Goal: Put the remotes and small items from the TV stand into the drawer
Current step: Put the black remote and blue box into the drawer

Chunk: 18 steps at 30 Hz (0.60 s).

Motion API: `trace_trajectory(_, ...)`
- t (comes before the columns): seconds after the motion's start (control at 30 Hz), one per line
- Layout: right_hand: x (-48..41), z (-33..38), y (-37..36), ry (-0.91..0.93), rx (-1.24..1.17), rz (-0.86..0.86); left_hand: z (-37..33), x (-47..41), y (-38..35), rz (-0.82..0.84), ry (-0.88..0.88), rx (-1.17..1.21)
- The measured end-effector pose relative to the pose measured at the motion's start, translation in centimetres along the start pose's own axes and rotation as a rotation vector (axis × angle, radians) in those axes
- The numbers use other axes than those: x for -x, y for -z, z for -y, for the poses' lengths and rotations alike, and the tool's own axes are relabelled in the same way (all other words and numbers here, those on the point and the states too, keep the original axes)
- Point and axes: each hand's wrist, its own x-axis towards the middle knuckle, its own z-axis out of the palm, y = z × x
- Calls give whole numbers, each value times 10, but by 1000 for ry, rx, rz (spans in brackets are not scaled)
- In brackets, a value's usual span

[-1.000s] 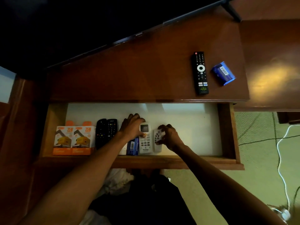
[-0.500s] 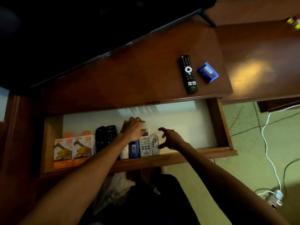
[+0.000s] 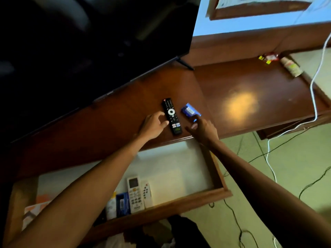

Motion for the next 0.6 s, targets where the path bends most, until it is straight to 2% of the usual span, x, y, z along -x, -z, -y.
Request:
trace_trajectory(0.13, -66, -18, 19, -9, -21, 35, -28, -57, -13, -6, 180, 56)
trace_trajectory(0.27, -109, -23, 17, 51, 114, 189, -39, -91, -29, 47, 306, 53)
trace_trajectory(0.4, -123, -27, 9, 171, 164, 330, -46, -104, -45, 40, 315, 12)
trace_trajectory(0.6, -125, -24, -3, 253, 185, 339, -41, -99, -40, 43, 367, -12)
